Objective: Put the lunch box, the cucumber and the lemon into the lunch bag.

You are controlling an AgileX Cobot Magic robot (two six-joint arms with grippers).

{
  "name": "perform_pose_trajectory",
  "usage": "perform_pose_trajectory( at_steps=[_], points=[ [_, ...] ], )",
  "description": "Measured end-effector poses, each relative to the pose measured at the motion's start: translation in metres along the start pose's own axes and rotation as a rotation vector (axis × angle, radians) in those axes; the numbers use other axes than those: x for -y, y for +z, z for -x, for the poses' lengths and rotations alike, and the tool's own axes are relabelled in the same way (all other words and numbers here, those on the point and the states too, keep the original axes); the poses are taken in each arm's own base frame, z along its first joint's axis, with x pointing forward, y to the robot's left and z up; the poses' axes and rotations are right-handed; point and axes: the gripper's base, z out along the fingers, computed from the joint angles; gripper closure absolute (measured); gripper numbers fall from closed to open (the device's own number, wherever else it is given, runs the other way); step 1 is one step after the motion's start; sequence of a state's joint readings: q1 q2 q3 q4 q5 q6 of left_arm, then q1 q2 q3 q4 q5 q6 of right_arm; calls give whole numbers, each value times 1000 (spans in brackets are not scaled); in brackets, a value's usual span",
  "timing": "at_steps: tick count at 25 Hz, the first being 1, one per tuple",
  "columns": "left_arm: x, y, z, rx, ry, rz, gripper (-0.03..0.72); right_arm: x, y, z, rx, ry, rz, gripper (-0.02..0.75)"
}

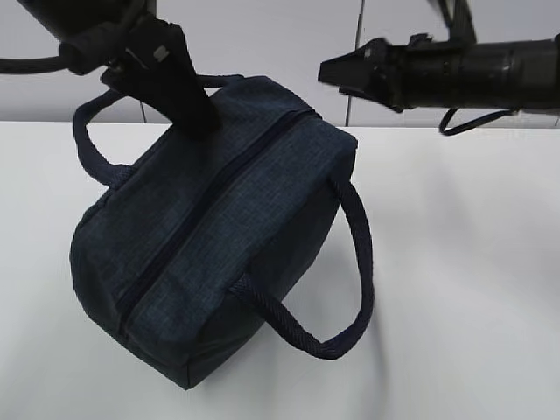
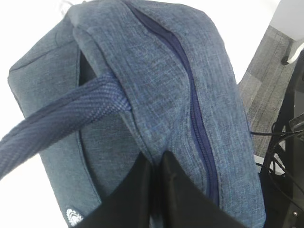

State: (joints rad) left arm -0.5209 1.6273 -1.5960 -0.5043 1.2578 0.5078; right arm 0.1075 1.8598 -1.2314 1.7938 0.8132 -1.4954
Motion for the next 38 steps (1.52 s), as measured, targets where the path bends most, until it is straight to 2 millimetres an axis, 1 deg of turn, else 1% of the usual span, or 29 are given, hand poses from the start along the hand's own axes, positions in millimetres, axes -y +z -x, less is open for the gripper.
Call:
perform_pose_trajectory(
  at_steps=[2,5,7,10,14,20,24,29,33,38],
  points=[
    [-6,0,-1,2,-24,8,693,-1,-18,16,45,-5,-15,344],
    [-18,4,2,30,-70,34,693,-5,-43,33,70,-27,-36,344],
    [-26,9,5,60,-99,47,693,-10,-53,37,61,-49,-40,343],
    [-37,20,11,117,-155,46,693,-22,-59,41,45,-76,-24,343],
    [-51,37,22,209,-225,52,693,-30,-64,44,44,-89,-10,343],
    [-65,54,35,349,-342,36,693,-30,-64,43,38,-82,0,343],
    [-76,68,39,403,-406,36,693,-30,-64,43,36,-83,0,343],
    [-89,89,37,389,-453,46,693,-30,-64,43,36,-83,0,343],
    [-94,95,35,381,-464,53,693,-30,-64,43,35,-84,0,343],
    [-98,97,31,342,-439,78,693,-30,-64,43,35,-84,0,344]
  ],
)
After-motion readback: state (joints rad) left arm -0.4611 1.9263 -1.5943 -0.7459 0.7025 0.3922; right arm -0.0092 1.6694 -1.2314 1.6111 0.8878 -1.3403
